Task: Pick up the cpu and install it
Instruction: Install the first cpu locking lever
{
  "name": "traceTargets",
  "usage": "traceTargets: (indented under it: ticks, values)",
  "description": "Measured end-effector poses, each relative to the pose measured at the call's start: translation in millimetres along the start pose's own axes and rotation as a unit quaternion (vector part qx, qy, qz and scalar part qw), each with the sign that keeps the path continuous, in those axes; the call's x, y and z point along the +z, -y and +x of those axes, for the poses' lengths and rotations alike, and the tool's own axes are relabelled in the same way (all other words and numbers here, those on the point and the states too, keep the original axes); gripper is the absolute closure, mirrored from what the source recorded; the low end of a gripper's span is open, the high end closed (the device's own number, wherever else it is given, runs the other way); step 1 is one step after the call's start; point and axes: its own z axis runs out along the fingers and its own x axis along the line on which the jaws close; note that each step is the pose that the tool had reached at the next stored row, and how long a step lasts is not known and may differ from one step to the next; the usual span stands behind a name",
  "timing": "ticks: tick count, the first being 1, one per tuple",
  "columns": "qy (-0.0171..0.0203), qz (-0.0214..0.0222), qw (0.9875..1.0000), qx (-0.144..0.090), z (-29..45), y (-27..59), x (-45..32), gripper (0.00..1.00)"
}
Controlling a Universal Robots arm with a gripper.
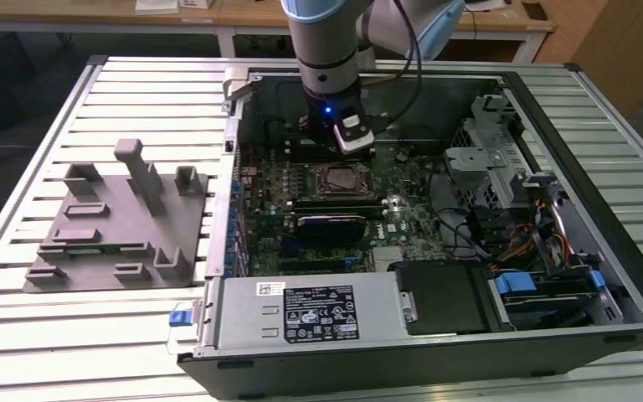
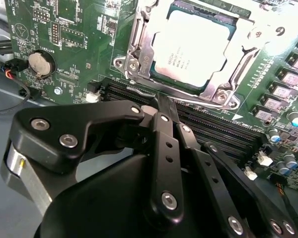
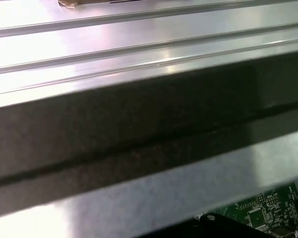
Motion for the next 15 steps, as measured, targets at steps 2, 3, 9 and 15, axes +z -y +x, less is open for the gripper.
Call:
traceTargets:
  ticks: [2,3,9,15]
  values:
    - [0.0003,0.0003,1.0,0.002,0.1,0.1,0.5,0.89]
    - [0.0004,0.0003,1.0,0.002,0.2,0.2,0.8,0.89]
    - [0.0018,0.0011,1.0,0.006,0.7,0.6,2.8,0.89]
    - [0.0032,0.0022,0.9999,0.01,0.9,0.8,4.2,0.89]
